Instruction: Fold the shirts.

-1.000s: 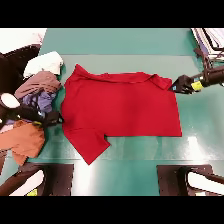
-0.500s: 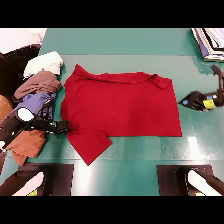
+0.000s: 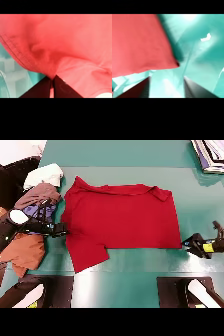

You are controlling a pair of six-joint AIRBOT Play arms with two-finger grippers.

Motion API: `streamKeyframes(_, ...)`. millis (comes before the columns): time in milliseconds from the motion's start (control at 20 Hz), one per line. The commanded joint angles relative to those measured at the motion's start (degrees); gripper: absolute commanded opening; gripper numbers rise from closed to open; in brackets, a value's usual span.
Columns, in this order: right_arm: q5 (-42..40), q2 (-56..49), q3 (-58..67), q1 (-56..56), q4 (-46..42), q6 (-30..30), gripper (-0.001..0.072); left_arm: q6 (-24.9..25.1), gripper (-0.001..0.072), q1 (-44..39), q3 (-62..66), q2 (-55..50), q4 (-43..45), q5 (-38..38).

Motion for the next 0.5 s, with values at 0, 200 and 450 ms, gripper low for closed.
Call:
streamKeyframes(0, -6.32, -3.67, -3.85, 0.70, 3.89, -0.04, 0.0424, 0.00, 0.0028, -0.02, 0.81, 0.04, -0.02, -0.22)
streamKeyframes(200, -15.58, -6.16, -3.82, 7.21, 9.51, -0.04, 0.0292, -0.02, 0.0028, -0.02, 0.81, 0.07, -0.02, 0.35)
streamKeyframes(450, -16.96, 0.72, 1.03, 14.73, 9.35, -1.25, 0.0014, -1.44, 0.0026, -0.02, 5.55, 4.39, 1.38, 0.42)
